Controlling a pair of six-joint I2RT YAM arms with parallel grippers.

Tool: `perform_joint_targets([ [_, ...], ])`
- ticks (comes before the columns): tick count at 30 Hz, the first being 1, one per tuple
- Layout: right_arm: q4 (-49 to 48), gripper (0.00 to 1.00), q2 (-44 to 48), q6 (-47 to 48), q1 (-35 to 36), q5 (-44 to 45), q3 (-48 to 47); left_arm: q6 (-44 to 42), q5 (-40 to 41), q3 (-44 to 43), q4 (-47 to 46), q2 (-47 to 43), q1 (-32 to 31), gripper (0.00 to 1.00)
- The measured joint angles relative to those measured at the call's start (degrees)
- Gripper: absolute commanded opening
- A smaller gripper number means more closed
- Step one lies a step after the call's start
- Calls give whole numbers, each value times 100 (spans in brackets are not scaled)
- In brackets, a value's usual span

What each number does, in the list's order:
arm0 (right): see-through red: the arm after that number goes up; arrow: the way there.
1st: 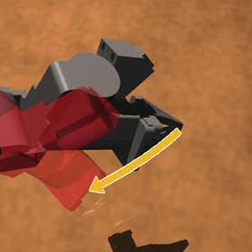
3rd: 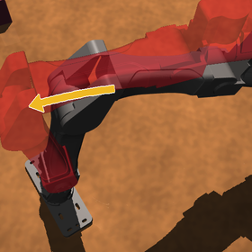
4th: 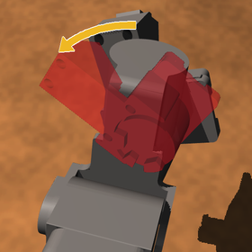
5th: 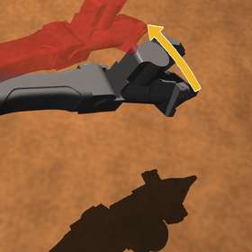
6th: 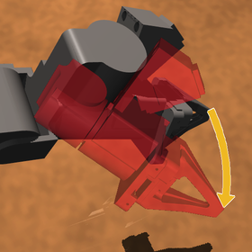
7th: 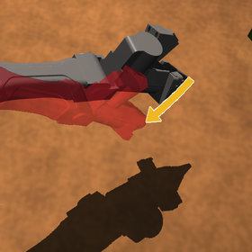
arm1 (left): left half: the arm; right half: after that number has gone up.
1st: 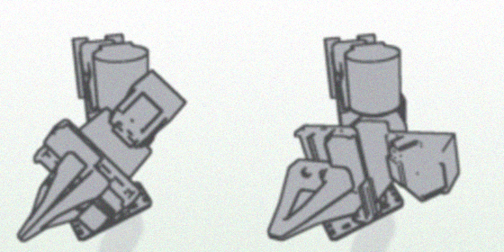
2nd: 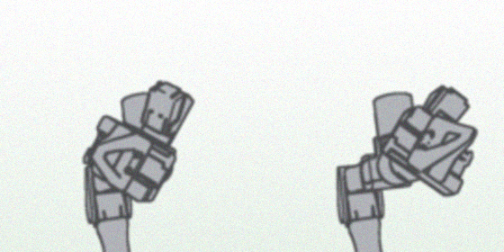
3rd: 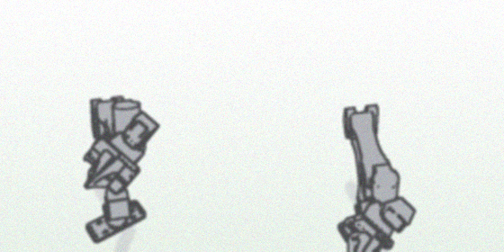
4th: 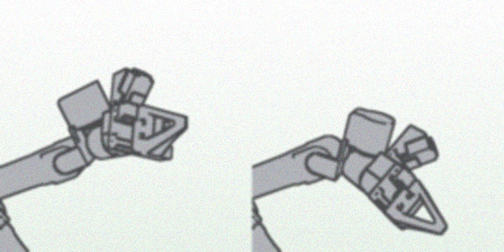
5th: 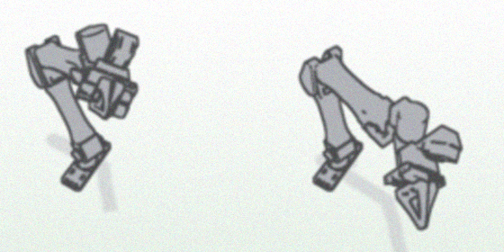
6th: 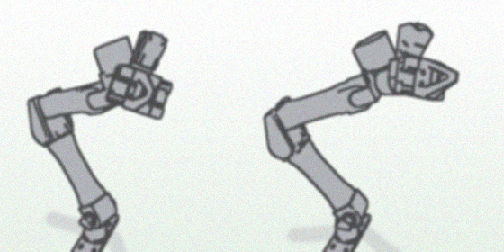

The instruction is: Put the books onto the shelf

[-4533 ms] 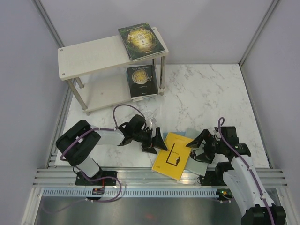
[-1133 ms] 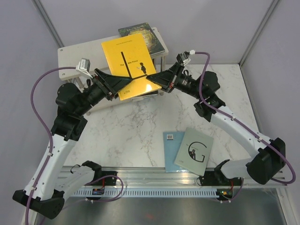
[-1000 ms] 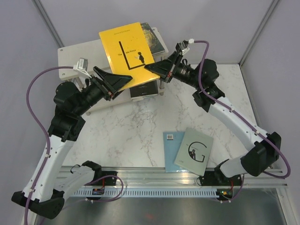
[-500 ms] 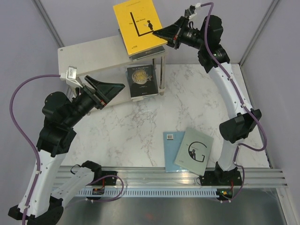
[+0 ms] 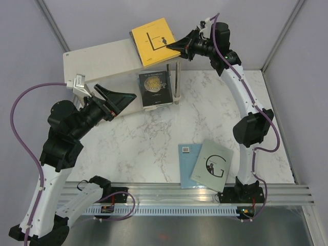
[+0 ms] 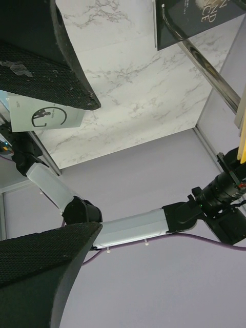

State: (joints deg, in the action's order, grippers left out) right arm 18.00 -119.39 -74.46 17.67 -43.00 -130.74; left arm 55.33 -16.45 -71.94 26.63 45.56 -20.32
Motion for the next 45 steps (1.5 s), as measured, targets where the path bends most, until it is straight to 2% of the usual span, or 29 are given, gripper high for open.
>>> perform_joint_targets([
  [4, -42, 0, -74, 52, -52, 76, -164, -72, 42, 0, 120, -15, 0, 91],
  [6, -39, 9, -114, 72, -72, 98, -166, -107, 76, 0, 162, -15, 0, 91],
  [7, -48, 19, -133, 66, -79, 98, -170, -127, 98, 0, 190, -15, 0, 91],
  [9, -79, 31, -192, 31, -79, 96, -173, -153, 133, -2, 227, -17, 0, 91],
  [10, -118, 43, -219, 39, -76, 103, -177, -170, 140, -13, 251, -13, 0, 91],
  [12, -254, 56, -243, 4, -76, 83, -205, -192, 142, -35, 284, 0, 0, 90],
  [13, -308, 78, -243, 20, -76, 85, -254, -205, 140, -52, 297, 15, 0, 90],
  [15, -476, 88, -243, 33, -83, 61, -356, -229, 140, -79, 310, 50, 0, 90],
  [16, -538, 98, -232, 74, -94, 81, -380, -236, 140, -94, 319, 83, 0, 90],
  [23, -367, 98, -103, 507, -415, 142, -278, -319, 131, -243, 332, 374, 0, 90],
  [31, 981, 98, 33, 1613, -968, 597, 9, -404, 85, -247, 330, 586, 0, 90],
  [35, 1139, 98, 52, 1777, -933, 691, 107, -411, 48, -247, 328, 658, 0, 90],
  [39, 1187, 86, 195, 1899, -898, 745, 133, -444, -13, -247, 326, 691, 0, 90],
  [40, 1207, 77, 238, 1921, -890, 754, 155, -448, -17, -247, 326, 695, 0, 90],
  [42, 1202, 65, 315, 1934, -879, 785, 195, -466, -17, -247, 326, 695, 0, 90],
  [45, 1115, 61, 402, 1893, -868, 800, 238, -501, -20, -247, 326, 695, 0, 90],
])
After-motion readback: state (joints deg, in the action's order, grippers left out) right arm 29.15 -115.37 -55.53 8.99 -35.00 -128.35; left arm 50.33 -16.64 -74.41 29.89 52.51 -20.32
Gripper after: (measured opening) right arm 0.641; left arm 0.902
